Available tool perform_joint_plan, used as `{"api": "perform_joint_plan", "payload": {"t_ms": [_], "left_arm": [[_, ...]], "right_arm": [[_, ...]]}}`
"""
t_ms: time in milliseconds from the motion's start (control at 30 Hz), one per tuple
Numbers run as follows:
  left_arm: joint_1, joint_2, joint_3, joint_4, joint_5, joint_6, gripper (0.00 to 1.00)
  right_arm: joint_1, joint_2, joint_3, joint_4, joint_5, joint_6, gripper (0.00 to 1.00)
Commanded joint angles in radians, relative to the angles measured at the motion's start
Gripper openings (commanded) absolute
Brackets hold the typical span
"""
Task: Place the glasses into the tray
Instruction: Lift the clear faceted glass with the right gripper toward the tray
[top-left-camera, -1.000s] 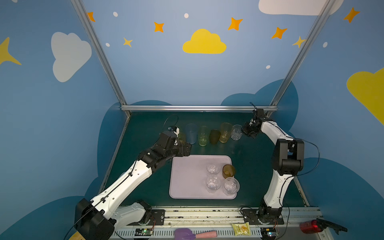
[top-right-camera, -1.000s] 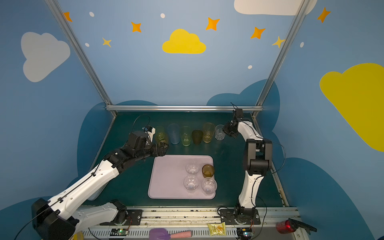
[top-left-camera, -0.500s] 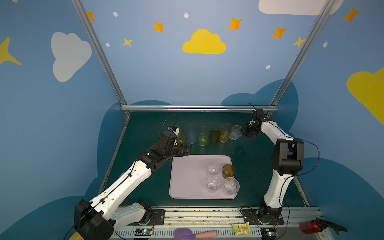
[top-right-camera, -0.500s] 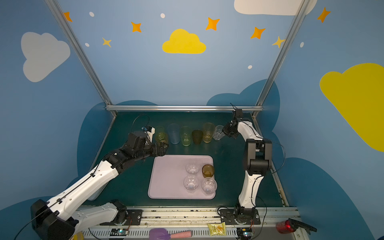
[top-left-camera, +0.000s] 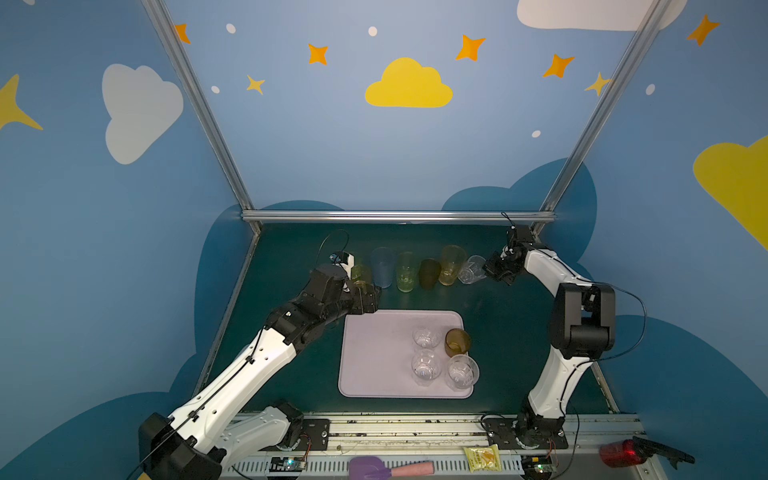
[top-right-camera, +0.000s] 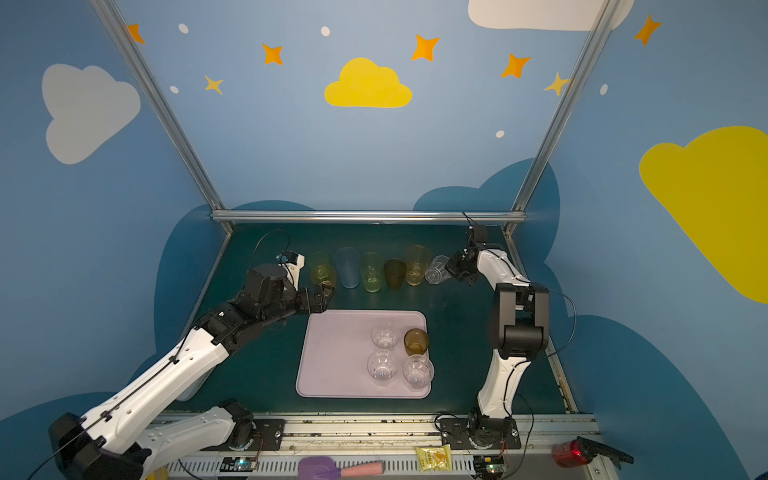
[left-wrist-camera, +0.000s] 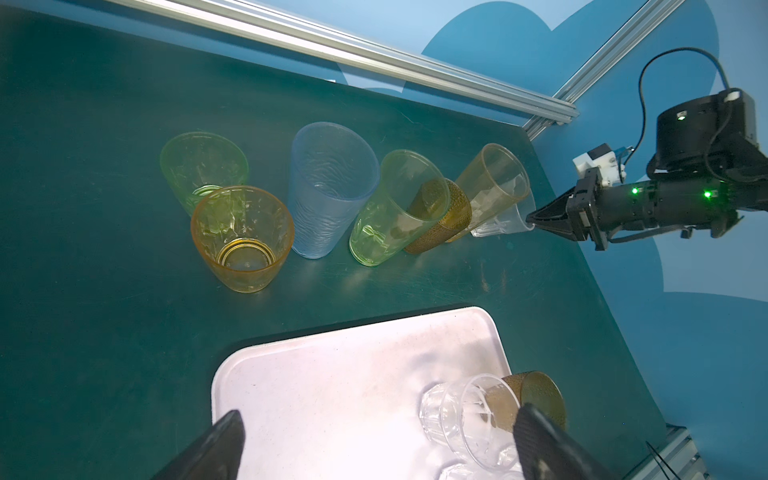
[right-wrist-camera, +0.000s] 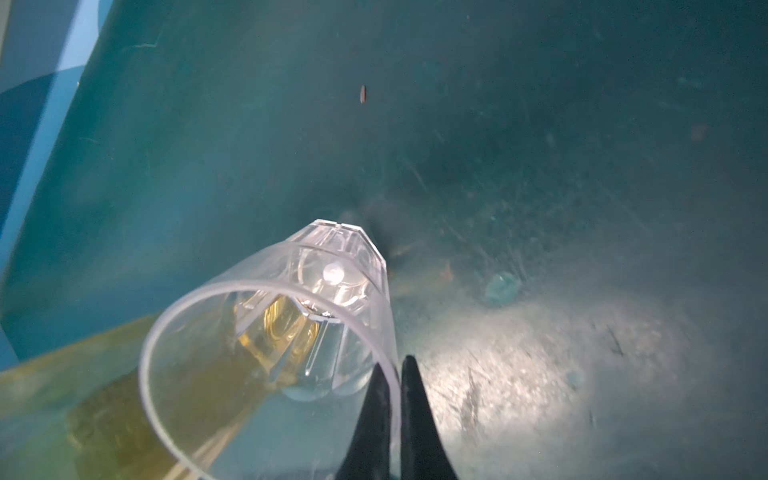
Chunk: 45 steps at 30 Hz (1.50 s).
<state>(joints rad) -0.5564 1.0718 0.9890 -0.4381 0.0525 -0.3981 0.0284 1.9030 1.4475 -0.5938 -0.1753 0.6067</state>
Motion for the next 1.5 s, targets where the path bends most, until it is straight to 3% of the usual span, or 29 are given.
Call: {"api": "perform_joint_plan", "payload": {"t_ms": [0,167,567,867,1167,1467], "left_arm": [[0.004,0.002,0.011,-0.018,-0.001,-0.002,1.0],[0.004,0.008,0.023,-0.086,-0.118,-0.079,1.0],[0.004,-0.068,0.013,-0.169,-0.073,-0.2,1.0],[0.004,-0.21,-0.066,-0.224,-0.071,-0.276,1.0],[0.004,-0.347,-0.137,-0.241,-0.039,-0.338,1.0],[0.004,-0.329,-0.127,-0.269,0.008,-0.314,1.0]], "right_arm": [[-0.009,-0.064,-0.033,-0.009,0.019,0.002,0.0],[-0.02,-0.15,-0.118,0.024,0.012,-0.011,0.0],[-0.025,-0.427,-0.358,0.091,-0.052,0.019,0.0],[0.013,-0.694,-0.505,0.046,-0.082,0.002,0.0],[0.075,-0.929,-0.558,-0.061,-0.017,-0.007,0.0],[0.174,-1.007,-0.47,-0.162,-0.046,-0.005,0.0]]}}
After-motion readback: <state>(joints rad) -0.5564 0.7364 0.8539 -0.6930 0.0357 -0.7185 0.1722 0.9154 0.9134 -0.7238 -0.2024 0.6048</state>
